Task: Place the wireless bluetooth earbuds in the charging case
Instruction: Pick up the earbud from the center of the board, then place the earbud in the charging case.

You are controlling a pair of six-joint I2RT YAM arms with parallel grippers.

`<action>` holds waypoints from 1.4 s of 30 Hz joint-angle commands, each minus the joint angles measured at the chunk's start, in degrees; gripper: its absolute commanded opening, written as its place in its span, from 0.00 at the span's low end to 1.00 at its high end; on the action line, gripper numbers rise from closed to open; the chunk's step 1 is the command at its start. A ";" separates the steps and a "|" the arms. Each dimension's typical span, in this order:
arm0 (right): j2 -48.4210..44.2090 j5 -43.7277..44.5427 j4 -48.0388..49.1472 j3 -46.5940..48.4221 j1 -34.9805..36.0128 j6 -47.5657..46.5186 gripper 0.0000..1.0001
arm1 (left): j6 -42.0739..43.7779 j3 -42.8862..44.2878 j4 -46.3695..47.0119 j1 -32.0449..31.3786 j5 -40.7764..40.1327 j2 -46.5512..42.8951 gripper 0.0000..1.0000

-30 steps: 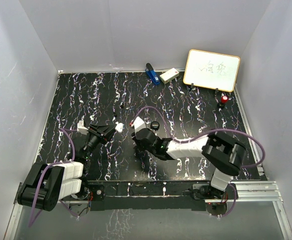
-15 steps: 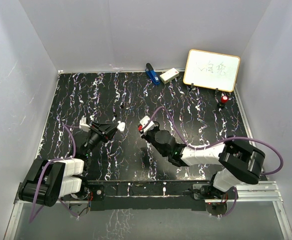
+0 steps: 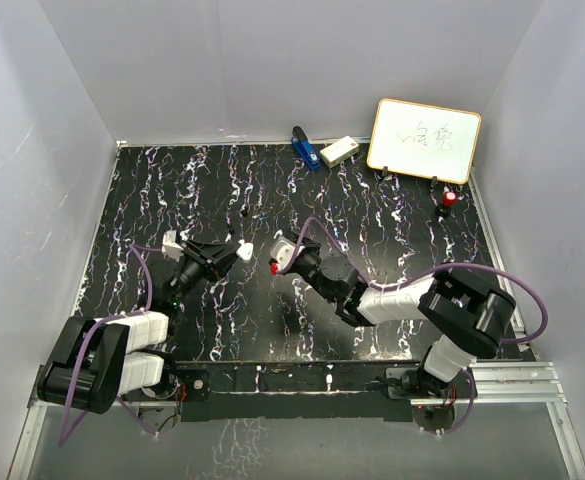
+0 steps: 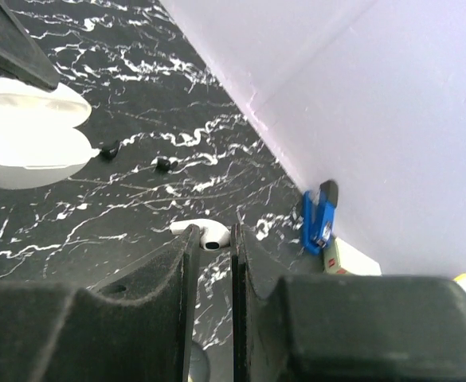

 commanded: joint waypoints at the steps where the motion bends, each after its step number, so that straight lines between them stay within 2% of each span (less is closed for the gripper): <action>1: -0.36 -7.78 7.90 0.11 -1.52 -7.21 0.00 | -0.21 1.76 -0.87 0.41 0.90 -0.90 0.00; 8: 1.36 -14.36 10.29 0.86 -1.78 -13.72 0.00 | -1.93 2.45 -0.08 0.41 1.22 0.99 0.00; 18: 5.66 -19.31 19.40 1.03 -1.68 -21.79 0.00 | -2.32 3.80 -1.98 0.41 1.09 -0.01 0.00; 27: 6.51 -22.29 20.58 1.62 -1.49 -25.28 0.00 | -2.45 3.99 -2.06 0.46 0.87 0.36 0.00; 42: 7.71 -25.84 16.34 3.16 -0.83 -30.24 0.00 | -2.41 4.40 -2.61 0.42 0.63 0.29 0.00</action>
